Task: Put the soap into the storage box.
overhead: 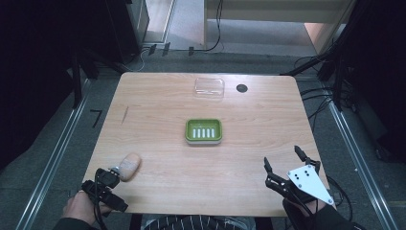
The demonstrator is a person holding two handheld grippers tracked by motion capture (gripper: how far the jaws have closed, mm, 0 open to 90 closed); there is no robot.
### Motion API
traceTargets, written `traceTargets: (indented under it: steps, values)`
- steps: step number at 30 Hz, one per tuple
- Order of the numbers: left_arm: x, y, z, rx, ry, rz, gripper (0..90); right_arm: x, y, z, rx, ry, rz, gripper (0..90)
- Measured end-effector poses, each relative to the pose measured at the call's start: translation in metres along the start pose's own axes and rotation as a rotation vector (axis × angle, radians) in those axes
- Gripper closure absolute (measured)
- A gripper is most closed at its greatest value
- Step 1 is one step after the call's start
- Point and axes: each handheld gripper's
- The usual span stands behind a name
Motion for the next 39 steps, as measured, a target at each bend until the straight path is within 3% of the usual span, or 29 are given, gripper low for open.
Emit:
traceTargets:
  steps: [12,31,36,39]
  values:
    - [0.001,0.0,0.001,-0.002,0.007,0.004,1.3,0.001,0.0,0.0,0.004,0.002,0.0,13.4]
    - [-0.002,-0.006,0.002,0.039,-0.004,-0.02,0.0,0.003,0.002,-0.002,-0.001,0.027,0.0,13.4]
    - [-0.004,-0.011,0.005,0.069,-0.006,-0.022,0.0,0.004,0.003,-0.001,-0.007,0.034,0.003,13.4]
    - [-0.005,-0.012,0.008,0.077,0.003,-0.025,0.0,0.003,0.001,-0.001,-0.005,0.043,-0.014,13.4]
Point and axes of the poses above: each handheld gripper's, and its own axes: y roughly forward along the jaws, z roughly out of its top, x roughly to its right, and after that the axes turned 10 degrees about -y, right-handed
